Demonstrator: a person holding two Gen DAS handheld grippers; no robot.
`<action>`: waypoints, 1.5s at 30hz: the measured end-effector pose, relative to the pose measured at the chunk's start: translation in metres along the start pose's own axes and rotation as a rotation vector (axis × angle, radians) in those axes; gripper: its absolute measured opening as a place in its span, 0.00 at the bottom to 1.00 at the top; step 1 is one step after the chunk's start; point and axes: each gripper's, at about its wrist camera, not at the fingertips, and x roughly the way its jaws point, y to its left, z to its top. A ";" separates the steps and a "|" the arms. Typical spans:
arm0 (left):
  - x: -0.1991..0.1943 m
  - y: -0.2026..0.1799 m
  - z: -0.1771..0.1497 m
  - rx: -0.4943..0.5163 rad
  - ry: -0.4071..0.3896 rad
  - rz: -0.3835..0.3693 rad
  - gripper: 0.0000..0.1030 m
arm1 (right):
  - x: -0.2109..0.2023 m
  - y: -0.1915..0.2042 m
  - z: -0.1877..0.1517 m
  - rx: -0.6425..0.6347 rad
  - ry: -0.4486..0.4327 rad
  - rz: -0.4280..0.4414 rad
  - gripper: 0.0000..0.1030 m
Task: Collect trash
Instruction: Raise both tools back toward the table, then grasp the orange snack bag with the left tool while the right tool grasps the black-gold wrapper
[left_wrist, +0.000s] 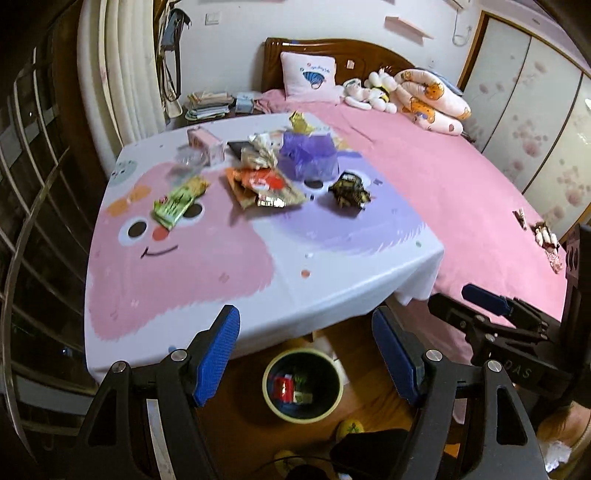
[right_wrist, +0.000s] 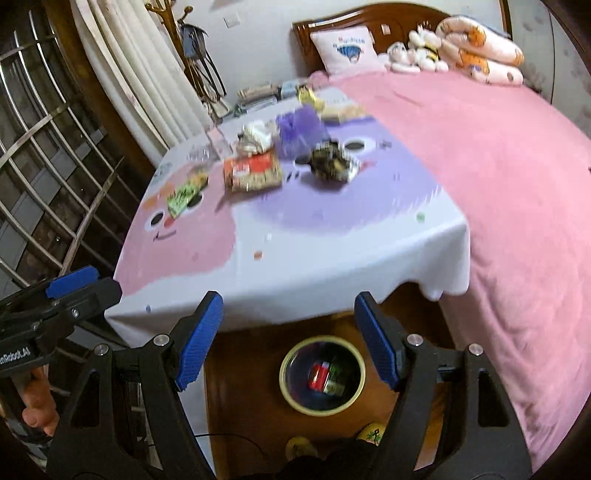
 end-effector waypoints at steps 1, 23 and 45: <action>0.001 0.001 0.003 -0.002 -0.002 0.001 0.73 | 0.002 0.000 0.007 -0.010 -0.003 -0.004 0.69; 0.191 0.066 0.172 -0.331 0.082 0.207 0.73 | 0.242 -0.063 0.178 -0.354 0.193 0.063 0.72; 0.358 0.105 0.199 -0.491 0.300 0.255 0.73 | 0.319 -0.055 0.193 -0.590 0.312 0.200 0.62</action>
